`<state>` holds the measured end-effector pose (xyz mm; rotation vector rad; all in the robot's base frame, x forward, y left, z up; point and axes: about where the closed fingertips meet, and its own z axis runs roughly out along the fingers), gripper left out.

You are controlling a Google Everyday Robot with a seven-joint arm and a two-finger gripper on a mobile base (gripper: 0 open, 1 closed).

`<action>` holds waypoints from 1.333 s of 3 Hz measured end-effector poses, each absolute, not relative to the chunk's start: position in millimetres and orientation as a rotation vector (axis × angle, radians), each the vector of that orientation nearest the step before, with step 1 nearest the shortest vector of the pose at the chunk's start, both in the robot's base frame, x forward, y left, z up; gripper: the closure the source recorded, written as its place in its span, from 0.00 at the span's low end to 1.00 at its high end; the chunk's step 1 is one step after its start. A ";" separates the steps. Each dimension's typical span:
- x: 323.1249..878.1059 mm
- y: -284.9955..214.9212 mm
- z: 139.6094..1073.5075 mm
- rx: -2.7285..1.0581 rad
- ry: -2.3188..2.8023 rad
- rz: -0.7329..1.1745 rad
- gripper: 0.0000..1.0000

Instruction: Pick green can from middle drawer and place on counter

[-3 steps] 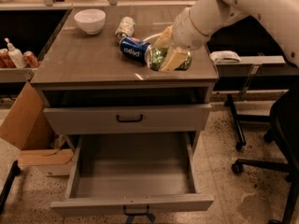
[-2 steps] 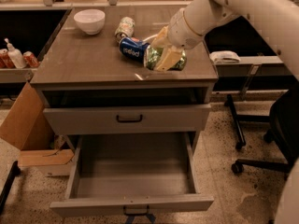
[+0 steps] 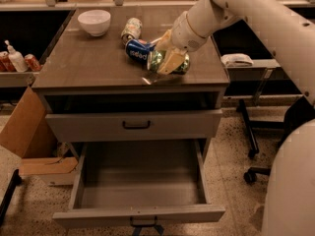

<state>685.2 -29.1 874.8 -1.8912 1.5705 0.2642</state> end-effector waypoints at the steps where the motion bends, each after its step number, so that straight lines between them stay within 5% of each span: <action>1: 691.1 -33.3 863.7 -1.873 1.590 0.273 0.50; 3: 696.6 -38.5 863.4 -1.862 1.537 0.241 0.05; 4: 696.7 -37.2 871.0 -1.866 1.464 0.211 0.00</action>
Offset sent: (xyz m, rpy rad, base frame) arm 0.0141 -0.0156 -0.0171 0.0143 -0.0175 -0.0272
